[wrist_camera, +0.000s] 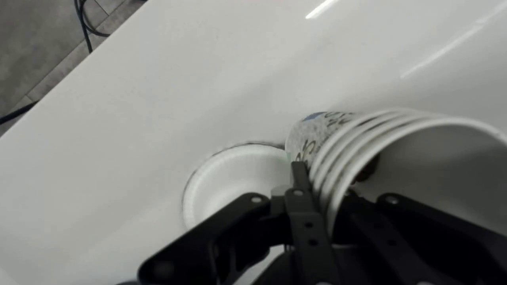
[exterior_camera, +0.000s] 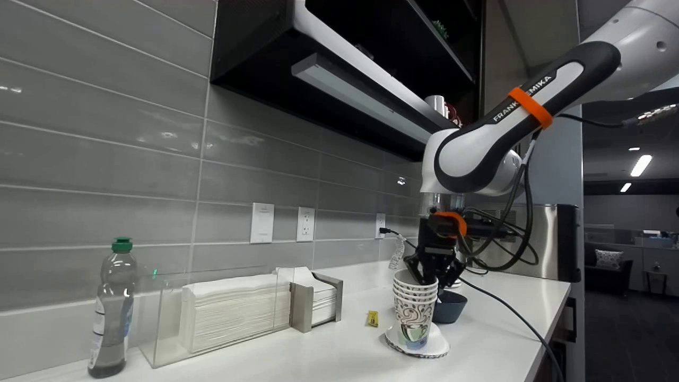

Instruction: Move the coffee cups to the left and put the packet into the blue bowl

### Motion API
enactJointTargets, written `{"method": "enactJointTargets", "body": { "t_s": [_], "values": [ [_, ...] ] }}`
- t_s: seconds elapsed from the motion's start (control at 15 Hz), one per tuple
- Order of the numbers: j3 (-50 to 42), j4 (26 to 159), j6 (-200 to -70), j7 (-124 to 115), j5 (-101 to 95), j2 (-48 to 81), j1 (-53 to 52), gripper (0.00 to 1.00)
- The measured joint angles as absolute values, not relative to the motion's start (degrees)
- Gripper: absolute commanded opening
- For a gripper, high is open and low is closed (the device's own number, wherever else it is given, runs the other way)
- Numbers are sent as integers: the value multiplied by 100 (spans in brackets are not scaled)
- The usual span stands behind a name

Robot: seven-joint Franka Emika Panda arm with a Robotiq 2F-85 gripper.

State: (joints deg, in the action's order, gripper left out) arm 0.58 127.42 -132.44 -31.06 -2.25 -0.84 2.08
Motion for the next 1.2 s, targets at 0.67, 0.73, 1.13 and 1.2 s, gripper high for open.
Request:
{"method": "enactJointTargets", "body": {
  "t_s": [0.67,0.73,1.13,1.2],
  "values": [
    [461,11715,-12570,-3084,-105,524,-368,2],
    [448,11714,-12569,-3083,-108,530,-372,2],
    [265,11484,-12713,-3485,648,826,-325,2],
    [249,11376,-12684,-3562,805,944,-323,2]
  ]
}}
